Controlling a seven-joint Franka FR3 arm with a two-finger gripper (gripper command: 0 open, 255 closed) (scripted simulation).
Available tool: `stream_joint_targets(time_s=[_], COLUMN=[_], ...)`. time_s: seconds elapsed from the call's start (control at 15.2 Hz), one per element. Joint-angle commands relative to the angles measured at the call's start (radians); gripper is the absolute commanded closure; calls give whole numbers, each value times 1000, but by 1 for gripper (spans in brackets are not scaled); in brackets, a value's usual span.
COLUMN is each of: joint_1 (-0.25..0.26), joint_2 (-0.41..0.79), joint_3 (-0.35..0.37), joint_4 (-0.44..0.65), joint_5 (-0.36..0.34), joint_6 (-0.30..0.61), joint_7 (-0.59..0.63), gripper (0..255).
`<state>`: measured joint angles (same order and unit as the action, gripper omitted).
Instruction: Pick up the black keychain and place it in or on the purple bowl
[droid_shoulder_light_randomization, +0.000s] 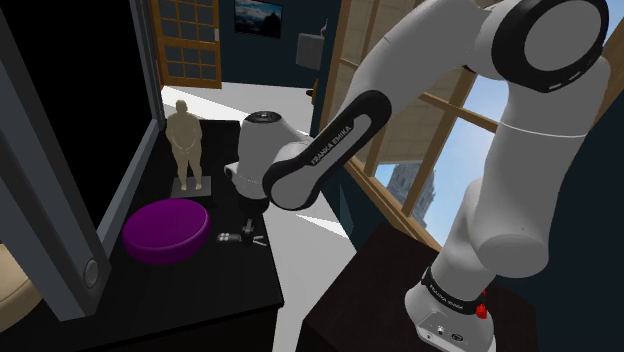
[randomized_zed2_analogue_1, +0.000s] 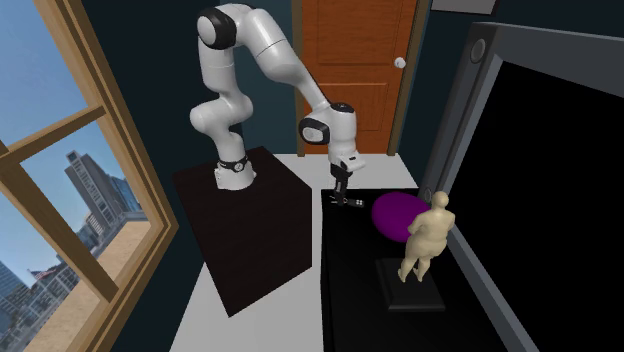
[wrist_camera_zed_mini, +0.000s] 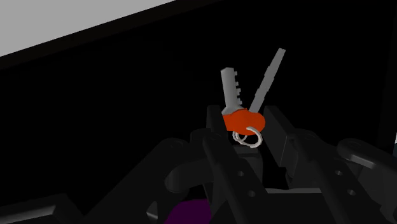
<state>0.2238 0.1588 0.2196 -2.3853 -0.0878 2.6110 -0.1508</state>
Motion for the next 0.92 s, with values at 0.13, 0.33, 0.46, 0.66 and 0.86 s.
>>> stream_joint_targets(time_s=[0.13, 0.33, 0.46, 0.66, 0.86], joint_1=[-5, -6, -7, -7, -8], joint_2=[-48, -81, -102, -133, -161], joint_3=[7, 10, 11, 13, 13], joint_4=[7, 15, 21, 32, 45], joint_5=[24, 40, 49, 62, 73], joint_6=[-54, -94, -120, -161, -202], joint_7=[-18, -30, -37, -46, -54], gripper=[255, 255, 255, 255, 255])
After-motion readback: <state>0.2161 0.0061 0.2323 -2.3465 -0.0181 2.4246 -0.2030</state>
